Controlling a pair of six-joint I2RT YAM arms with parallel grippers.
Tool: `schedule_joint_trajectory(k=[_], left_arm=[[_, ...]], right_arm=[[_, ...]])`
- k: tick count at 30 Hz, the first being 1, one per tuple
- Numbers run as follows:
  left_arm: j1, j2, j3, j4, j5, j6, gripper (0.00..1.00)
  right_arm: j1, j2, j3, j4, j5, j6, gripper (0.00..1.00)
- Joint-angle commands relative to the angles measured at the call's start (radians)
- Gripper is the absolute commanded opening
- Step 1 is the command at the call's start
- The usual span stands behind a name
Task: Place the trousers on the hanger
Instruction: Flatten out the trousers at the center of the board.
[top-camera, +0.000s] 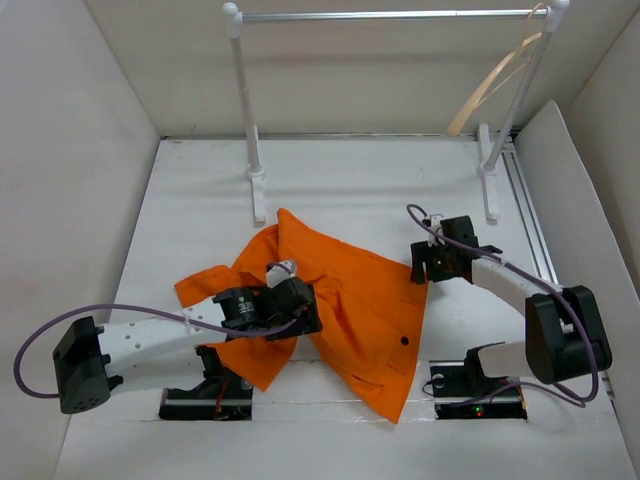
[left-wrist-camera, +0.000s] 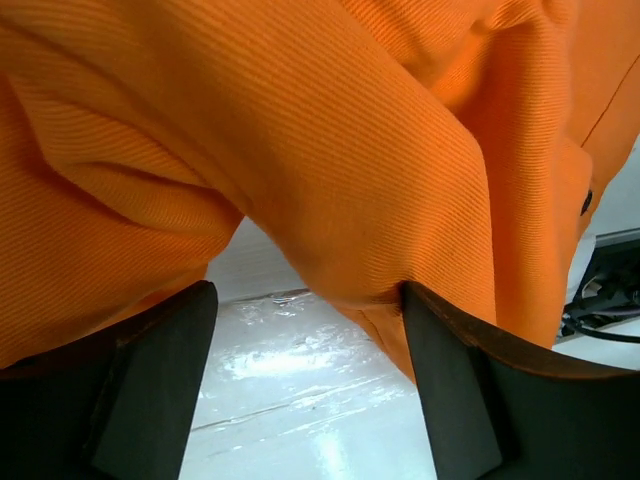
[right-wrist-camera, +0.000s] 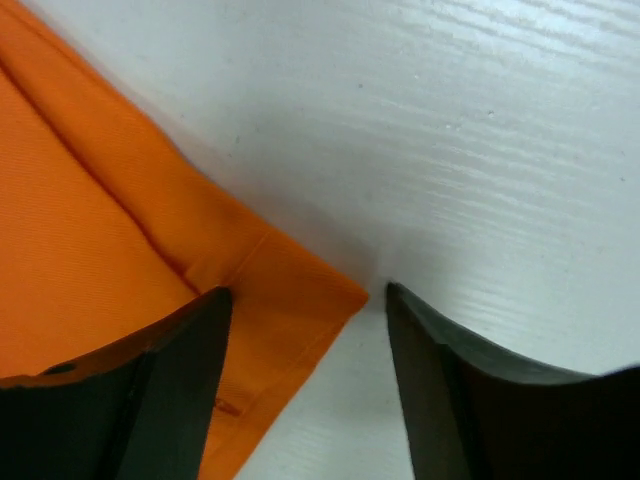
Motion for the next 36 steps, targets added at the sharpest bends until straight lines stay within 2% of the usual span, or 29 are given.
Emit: schedule_joint_trajectory(k=[1,2,3,4,5,6,7,8,9,11,15,18,19,20,21,22,23,24,27,28,29,31,32,33,34,35,36], left_arm=[[-0.007,0.013,-0.026,0.086,0.031,-0.022,0.69],[-0.007,0.020,-0.031,0.107,0.035,-0.020,0.59],[-0.007,0.020,-0.031,0.116,0.035,-0.020,0.59],[-0.007,0.025,-0.031,0.119,0.032,-0.020,0.58],[-0.007,0.028,-0.031,0.122,0.028,-0.014,0.55],[-0.007,0.034,-0.030,0.127,0.025,-0.011,0.44],[-0.007,0.037,-0.028,0.130,0.024,-0.008,0.35],[-0.007,0.039,-0.025,0.132,0.031,-0.001,0.27],[-0.007,0.040,-0.025,0.141,0.036,0.003,0.11],[-0.007,0.040,-0.025,0.155,0.060,0.015,0.01],[-0.007,0.077,-0.020,0.249,0.162,0.087,0.00],[-0.033,0.158,0.025,0.335,0.266,0.130,0.00],[-0.052,0.215,0.068,0.358,0.289,0.157,0.11],[-0.069,0.215,0.069,0.359,0.297,0.174,0.11],[-0.082,0.273,0.126,0.378,0.304,0.193,0.43],[-0.091,0.295,0.159,0.374,0.311,0.226,0.57],[-0.105,0.315,0.189,0.366,0.302,0.237,0.66],[-0.105,0.335,0.247,0.347,0.292,0.251,0.78],[-0.091,0.323,0.370,0.267,0.188,0.282,0.78],[-0.080,0.311,0.401,0.239,0.127,0.282,0.77],[-0.064,0.289,0.427,0.213,0.042,0.274,0.76],[0.005,0.213,0.460,0.153,-0.054,0.259,0.73],[0.041,0.182,0.457,0.132,-0.121,0.234,0.73],[0.135,0.119,0.434,0.101,-0.136,0.230,0.73],[0.191,0.093,0.415,0.089,-0.140,0.227,0.74],[0.251,0.064,0.394,0.069,-0.136,0.220,0.76],[0.379,0.012,0.339,0.046,-0.125,0.223,0.79]], right_arm=[[0.006,0.033,-0.034,0.146,-0.008,0.060,0.66],[0.006,0.045,-0.050,0.166,-0.039,0.089,0.51],[0.006,0.055,-0.050,0.166,-0.039,0.089,0.51],[0.006,0.064,-0.053,0.189,-0.054,0.095,0.42],[0.006,0.069,-0.057,0.195,-0.073,0.103,0.30],[0.006,0.069,-0.057,0.198,-0.074,0.106,0.09],[-0.013,0.056,-0.057,0.197,-0.074,0.109,0.00],[-0.024,0.035,-0.057,0.188,-0.055,0.109,0.00],[-0.037,0.004,-0.048,0.172,-0.039,0.109,0.00],[-0.102,-0.098,-0.021,0.110,0.033,0.087,0.00],[-0.269,-0.177,0.126,-0.001,0.162,0.017,0.00],[-0.410,-0.076,0.296,0.000,0.170,-0.057,0.00],[-0.446,0.009,0.394,0.000,0.239,-0.057,0.00],[-0.446,0.010,0.444,0.000,0.239,-0.058,0.00],[-0.460,0.104,0.496,-0.010,0.223,-0.058,0.15],[-0.469,0.157,0.551,-0.038,0.214,-0.060,0.32],[-0.469,0.200,0.672,-0.079,0.214,-0.075,0.47],[-0.459,0.254,0.717,-0.140,0.208,-0.095,0.65],[-0.459,0.225,0.719,-0.145,0.138,-0.123,0.70],[-0.449,0.149,0.688,-0.141,0.110,-0.124,0.70],[-0.431,0.098,0.650,-0.135,0.046,-0.121,0.69],[-0.368,-0.059,0.494,-0.092,-0.020,-0.118,0.51],[-0.266,-0.109,0.440,-0.089,-0.050,-0.094,0.35],[-0.201,-0.152,0.326,-0.067,-0.065,-0.074,0.04],[-0.129,-0.213,0.274,-0.053,-0.088,-0.063,0.00],[0.025,-0.230,0.227,-0.044,-0.129,-0.030,0.00],[0.110,-0.243,0.188,0.008,-0.154,-0.017,0.00]])
